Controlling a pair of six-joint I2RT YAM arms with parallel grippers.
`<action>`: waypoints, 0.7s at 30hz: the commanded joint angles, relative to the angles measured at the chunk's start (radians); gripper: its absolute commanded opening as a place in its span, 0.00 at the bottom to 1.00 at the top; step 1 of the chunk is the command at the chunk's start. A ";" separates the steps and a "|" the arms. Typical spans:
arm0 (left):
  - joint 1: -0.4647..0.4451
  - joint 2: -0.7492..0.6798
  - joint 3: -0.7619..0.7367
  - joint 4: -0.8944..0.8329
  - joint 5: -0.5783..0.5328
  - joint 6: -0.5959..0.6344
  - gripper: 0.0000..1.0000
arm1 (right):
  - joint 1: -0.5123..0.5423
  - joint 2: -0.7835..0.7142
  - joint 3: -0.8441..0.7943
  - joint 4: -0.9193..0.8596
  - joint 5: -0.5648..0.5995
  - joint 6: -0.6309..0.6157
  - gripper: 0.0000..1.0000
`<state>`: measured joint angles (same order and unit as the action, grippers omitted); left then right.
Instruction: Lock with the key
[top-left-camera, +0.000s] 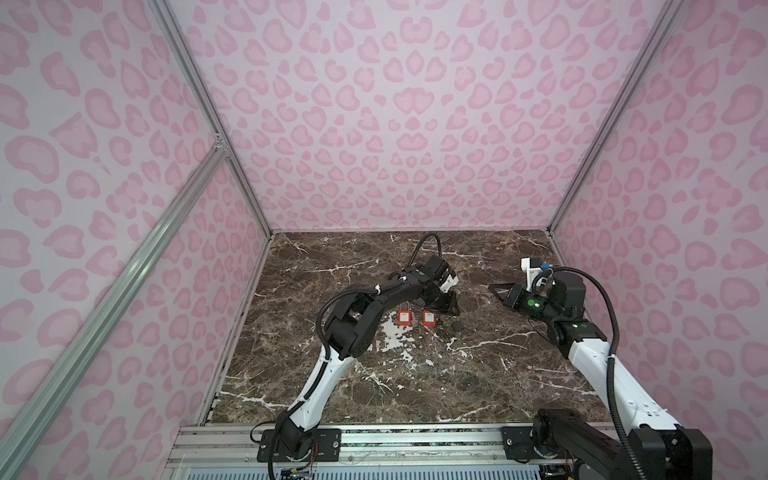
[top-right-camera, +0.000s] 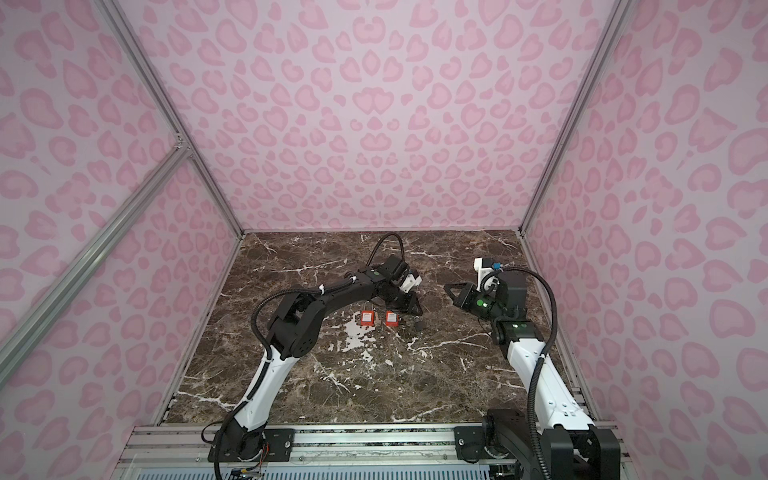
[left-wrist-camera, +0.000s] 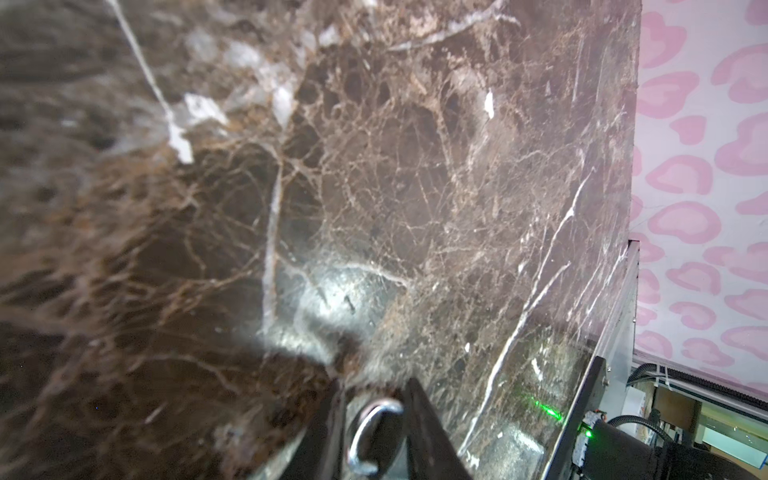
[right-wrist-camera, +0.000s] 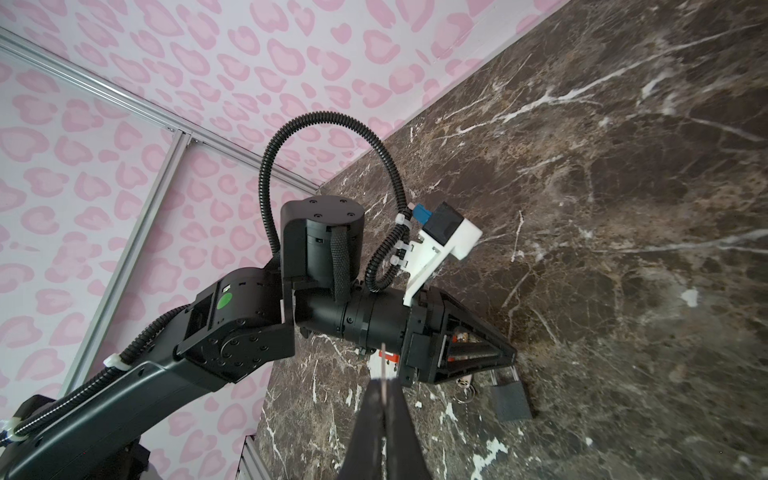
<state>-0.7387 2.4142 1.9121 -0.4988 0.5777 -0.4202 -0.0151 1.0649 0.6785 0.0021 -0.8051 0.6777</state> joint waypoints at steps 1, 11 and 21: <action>-0.001 0.014 0.025 0.002 0.027 -0.011 0.28 | -0.006 -0.005 -0.008 0.005 -0.012 -0.001 0.00; -0.017 -0.148 -0.049 -0.070 -0.213 0.049 0.42 | -0.037 -0.004 -0.017 0.030 -0.003 0.020 0.00; -0.135 -0.184 -0.051 -0.165 -0.492 0.224 0.57 | -0.104 -0.024 -0.019 -0.001 -0.009 0.003 0.00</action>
<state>-0.8520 2.2482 1.8622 -0.6193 0.2058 -0.2764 -0.1116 1.0458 0.6640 -0.0010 -0.8047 0.6918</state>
